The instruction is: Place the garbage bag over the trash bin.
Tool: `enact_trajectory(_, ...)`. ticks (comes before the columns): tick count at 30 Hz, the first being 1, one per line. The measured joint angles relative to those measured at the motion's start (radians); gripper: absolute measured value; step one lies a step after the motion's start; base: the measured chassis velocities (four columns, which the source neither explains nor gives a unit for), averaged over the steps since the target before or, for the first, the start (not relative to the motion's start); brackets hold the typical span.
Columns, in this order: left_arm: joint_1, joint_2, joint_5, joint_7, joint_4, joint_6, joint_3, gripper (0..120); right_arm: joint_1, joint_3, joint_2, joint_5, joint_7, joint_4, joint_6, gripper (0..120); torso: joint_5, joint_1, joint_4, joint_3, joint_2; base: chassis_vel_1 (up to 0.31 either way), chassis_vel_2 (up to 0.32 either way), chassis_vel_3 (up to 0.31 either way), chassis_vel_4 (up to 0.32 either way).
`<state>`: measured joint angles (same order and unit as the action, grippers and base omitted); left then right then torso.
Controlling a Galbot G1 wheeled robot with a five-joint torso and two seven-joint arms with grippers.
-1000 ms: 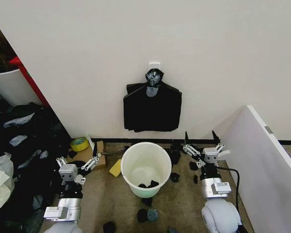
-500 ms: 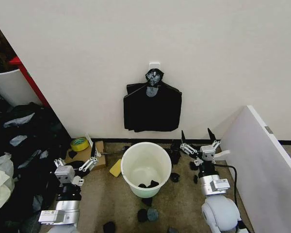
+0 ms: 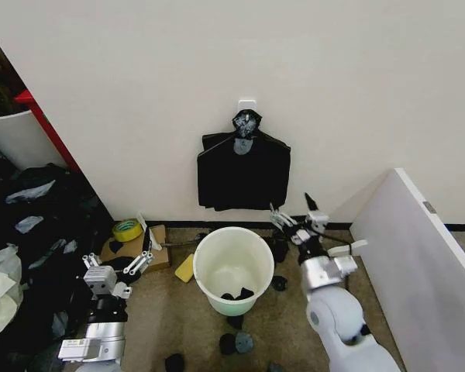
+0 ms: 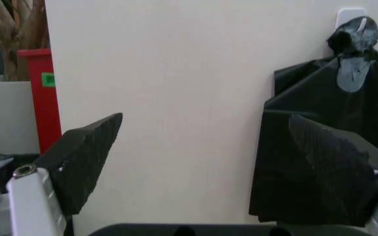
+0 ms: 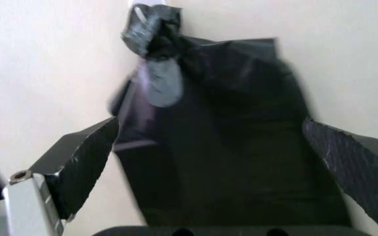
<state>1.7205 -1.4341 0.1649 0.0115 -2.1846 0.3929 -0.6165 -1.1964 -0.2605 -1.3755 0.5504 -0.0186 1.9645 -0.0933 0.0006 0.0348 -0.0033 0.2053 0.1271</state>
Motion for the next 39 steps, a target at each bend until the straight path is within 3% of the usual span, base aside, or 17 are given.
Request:
enact_trajectory(6,-0.013,0.006,0.0,0.001,0.019,-0.011,0.0,100,0.146,0.054,-0.023,0.136,0.121,-0.162,-0.085,100,0.0002,0.0,0.0001,0.0,0.0,0.0,0.0,0.0,0.0)
enact_trajectory(14,-0.033,0.012,0.008,0.003,0.048,-0.022,0.0,100,0.285,0.102,-0.069,0.177,0.151,-0.315,-0.133,98,0.0,0.0,0.0001,0.0,0.0,0.0,0.0,0.0,0.0)
enact_trajectory(20,-0.034,0.025,0.017,0.007,0.048,-0.025,-0.008,100,0.381,0.117,-0.126,0.172,0.177,-0.408,-0.152,87,0.0,0.0,0.0,0.0,0.0,0.0,0.0,0.0,0.0)
enact_trajectory(24,-0.031,0.034,0.022,0.009,0.043,-0.025,-0.013,100,0.406,0.121,-0.144,0.16,0.182,-0.438,-0.153,81,-0.0001,0.0,0.0001,0.0,0.0,0.0,0.0,0.0,0.0)
enact_trajectory(39,-0.032,0.047,0.026,0.018,0.039,-0.025,-0.012,100,0.451,0.123,-0.175,0.094,0.196,-0.508,-0.169,80,0.0,0.0,0.0002,0.0,0.0,0.0,0.0,0.0,0.0)
